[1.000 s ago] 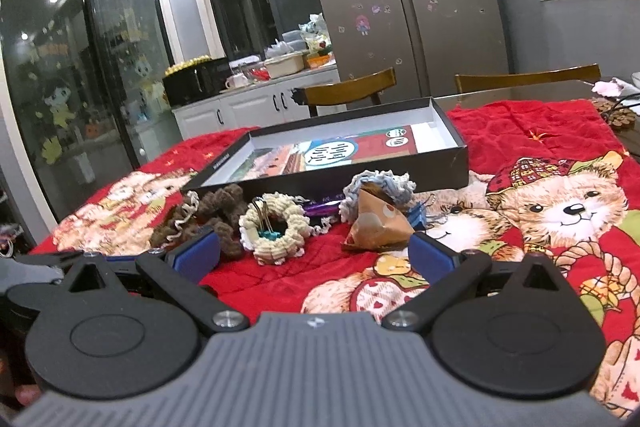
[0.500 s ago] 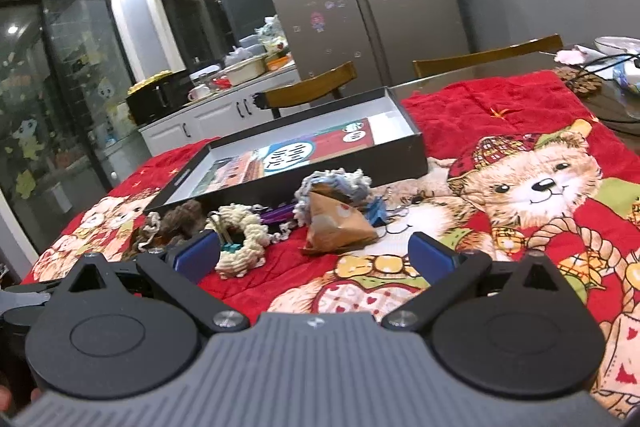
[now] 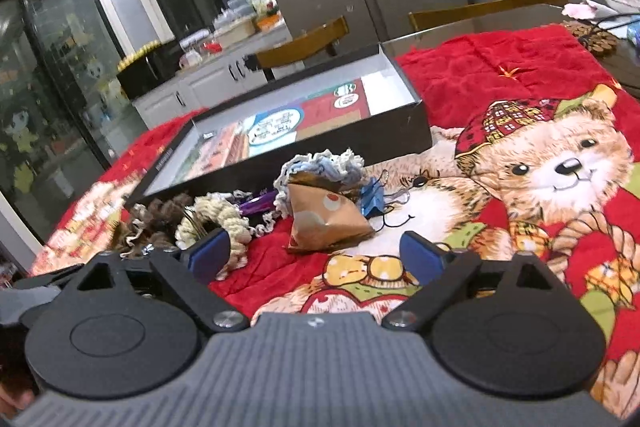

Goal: Organize objects
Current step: 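Grasp the brown pompom clip with the left tool while the right tool grasps the tan paper packet, then lift both held items and carry them over the open black box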

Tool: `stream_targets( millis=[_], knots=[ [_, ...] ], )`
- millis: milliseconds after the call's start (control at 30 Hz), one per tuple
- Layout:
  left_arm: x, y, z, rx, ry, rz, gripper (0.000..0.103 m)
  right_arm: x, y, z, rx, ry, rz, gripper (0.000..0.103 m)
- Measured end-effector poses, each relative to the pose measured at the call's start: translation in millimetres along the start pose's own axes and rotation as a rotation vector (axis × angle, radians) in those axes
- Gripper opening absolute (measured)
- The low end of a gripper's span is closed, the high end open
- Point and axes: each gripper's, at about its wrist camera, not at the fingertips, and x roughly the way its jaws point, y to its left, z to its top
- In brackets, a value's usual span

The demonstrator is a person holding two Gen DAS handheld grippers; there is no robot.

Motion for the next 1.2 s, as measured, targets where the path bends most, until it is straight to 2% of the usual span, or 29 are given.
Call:
stream_targets(
  millis=[167, 267, 333, 400, 633, 1200],
  knots=[
    [5, 8, 0, -0.043, 0.005, -0.019, 0.062, 13, 5, 4, -0.048, -0.003, -0.063, 0.086],
    [4, 10, 0, -0.051, 0.0, -0.023, 0.06, 17, 2, 5, -0.031, -0.006, -0.058, 0.074],
    [3, 11, 0, -0.06, -0.004, -0.027, 0.059, 19, 3, 4, -0.03, -0.005, -0.063, 0.062],
    [2, 13, -1, -0.068, -0.01, -0.032, 0.057, 18, 8, 2, -0.055, -0.013, -0.085, 0.056],
    [-2, 10, -3, -0.051, -0.02, -0.048, 0.057, 17, 8, 2, -0.052, -0.017, -0.073, 0.051],
    [-6, 10, -4, -0.046, -0.042, -0.028, 0.057, 4, 7, -2, -0.065, -0.047, -0.044, 0.047]
  ],
)
